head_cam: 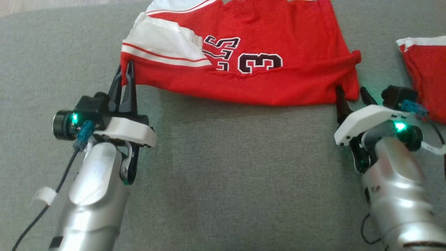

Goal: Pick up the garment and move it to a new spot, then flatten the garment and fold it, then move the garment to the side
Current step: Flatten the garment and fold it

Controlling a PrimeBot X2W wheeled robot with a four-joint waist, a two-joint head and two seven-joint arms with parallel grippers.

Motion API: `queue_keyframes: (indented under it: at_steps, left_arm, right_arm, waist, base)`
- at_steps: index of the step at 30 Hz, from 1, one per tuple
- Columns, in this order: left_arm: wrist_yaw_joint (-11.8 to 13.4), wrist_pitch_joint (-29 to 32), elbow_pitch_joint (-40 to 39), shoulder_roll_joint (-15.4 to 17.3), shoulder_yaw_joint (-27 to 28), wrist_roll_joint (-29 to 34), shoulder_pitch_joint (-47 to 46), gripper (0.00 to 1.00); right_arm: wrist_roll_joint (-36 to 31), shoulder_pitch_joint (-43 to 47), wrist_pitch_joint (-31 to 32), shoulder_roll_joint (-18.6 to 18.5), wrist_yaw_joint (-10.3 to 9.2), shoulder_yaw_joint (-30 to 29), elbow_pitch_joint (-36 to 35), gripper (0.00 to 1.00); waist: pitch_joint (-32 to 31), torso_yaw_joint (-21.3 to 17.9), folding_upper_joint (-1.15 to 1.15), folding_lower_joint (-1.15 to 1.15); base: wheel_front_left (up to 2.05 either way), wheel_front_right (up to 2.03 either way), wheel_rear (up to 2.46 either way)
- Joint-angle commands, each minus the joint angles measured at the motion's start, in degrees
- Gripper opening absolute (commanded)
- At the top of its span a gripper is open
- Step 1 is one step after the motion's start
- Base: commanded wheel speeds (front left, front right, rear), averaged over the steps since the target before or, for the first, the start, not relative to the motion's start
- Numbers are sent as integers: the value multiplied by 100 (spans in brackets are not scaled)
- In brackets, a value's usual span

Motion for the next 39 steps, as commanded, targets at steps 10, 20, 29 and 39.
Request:
queue_keyframes:
  at_steps: [10, 20, 29, 39]
  left_arm:
    - [18, -53, 142, 115, 105, 160, 137, 0]
    - [6, 118, 845, 302, 11, 141, 528, 0]
    - [-39, 159, 773, 358, -135, 99, 1195, 0]
    - [-45, 693, -83, 499, -364, 54, 2270, 0]
  right_arm:
    - [-863, -640, -161, 2, -5, -9, 1082, 0]
    - [-395, -336, -963, 2, -5, 43, 1310, 0]
    - [-173, 384, -1013, 2, -5, 125, 1132, 0]
    - [-79, 1235, -569, 2, -5, 30, 641, 0]
  waist:
    - [-98, 87, 0, -1]
    - [-771, -125, 0, -1]
    - [-1433, -137, 0, -1]
    - [-1816, -117, 0, -1]
  base:
    - [0, 0, 0]
    - [0, 0, 0]
    - [0, 0, 0]
    - [0, 0, 0]
